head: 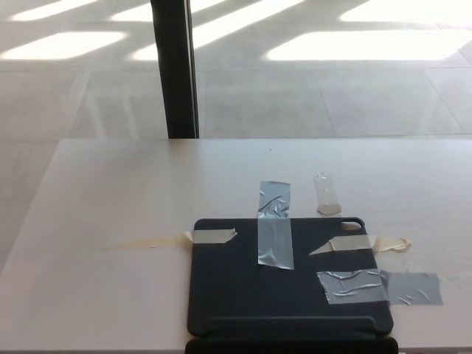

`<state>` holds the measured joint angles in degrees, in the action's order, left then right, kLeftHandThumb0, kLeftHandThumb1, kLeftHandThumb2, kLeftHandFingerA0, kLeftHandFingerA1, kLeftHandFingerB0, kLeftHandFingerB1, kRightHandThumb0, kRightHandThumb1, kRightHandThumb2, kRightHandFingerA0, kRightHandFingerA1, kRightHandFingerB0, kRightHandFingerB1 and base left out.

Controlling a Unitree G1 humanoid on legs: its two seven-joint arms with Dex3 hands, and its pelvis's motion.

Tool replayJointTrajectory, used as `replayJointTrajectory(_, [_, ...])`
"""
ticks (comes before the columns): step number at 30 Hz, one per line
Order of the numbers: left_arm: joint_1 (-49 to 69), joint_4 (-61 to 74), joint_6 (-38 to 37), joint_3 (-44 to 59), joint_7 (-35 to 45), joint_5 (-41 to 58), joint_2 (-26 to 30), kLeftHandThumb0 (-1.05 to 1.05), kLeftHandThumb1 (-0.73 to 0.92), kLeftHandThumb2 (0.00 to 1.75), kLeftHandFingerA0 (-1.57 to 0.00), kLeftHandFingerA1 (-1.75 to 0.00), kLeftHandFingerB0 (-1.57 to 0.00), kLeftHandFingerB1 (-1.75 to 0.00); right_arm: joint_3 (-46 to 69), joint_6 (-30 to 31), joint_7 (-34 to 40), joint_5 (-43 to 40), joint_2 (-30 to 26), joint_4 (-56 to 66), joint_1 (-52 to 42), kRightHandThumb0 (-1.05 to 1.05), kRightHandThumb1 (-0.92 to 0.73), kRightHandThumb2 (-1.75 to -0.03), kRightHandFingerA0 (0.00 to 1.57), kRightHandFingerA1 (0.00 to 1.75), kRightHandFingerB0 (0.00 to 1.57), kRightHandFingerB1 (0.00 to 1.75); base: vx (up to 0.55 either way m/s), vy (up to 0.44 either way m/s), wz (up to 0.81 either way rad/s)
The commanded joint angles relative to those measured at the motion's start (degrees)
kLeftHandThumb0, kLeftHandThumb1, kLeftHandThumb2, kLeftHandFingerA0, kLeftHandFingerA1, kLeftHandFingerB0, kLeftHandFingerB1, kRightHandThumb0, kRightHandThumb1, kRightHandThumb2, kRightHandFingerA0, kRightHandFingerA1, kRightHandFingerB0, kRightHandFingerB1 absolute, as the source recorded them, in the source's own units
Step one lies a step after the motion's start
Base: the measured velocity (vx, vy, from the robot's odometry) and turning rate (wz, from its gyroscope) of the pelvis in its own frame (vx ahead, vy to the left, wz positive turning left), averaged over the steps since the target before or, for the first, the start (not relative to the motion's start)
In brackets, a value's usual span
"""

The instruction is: The robot uses its right hand to open a folded tablet cover kept in the middle of the desk

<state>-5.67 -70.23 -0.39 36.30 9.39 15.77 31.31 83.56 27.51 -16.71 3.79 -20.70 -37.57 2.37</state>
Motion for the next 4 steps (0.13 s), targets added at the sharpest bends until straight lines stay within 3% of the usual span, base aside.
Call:
replayJointTrajectory(1, [0.6,-1.0,2.4,2.1,0.3,3.6,0.2,-0.62,0.59,0.55,-0.8,-0.85,-0.53,-0.67,2.0,-9.0,13.6,-10.2,1.3,-6.3,0.2,-0.76,-0.65,-0.66,1.07,1.63,0.61,0.63,0.0,0.0,0.0])
replayJointTrajectory(2, [0.6,-1.0,2.4,2.1,0.3,3.6,0.2,-0.62,0.59,0.55,-0.8,-0.85,-0.53,-0.67,1.8,-9.2,13.7,-10.5,1.2,-6.5,0.1,-0.76,-0.65,-0.66,1.07,1.63,0.61,0.63,0.0,0.0,0.0])
replayJointTrajectory(3, [0.7,-1.0,2.3,2.3,0.4,3.8,0.1,-0.63,0.59,0.55,-0.8,-0.87,-0.52,-0.67,1.6,-9.0,13.3,-11.0,0.9,-7.0,0.1,-0.69,-0.52,-1.0,1.21,1.42,0.64,0.75,0.0,0.0,0.0])
replayJointTrajectory(4, [0.7,-1.0,2.3,2.3,0.4,3.8,0.1,-0.63,0.59,0.55,-0.8,-0.87,-0.52,-0.67,1.6,-9.0,13.3,-11.0,0.9,-7.0,0.1,-0.69,-0.52,-1.0,1.21,1.42,0.64,0.75,0.0,0.0,0.0])
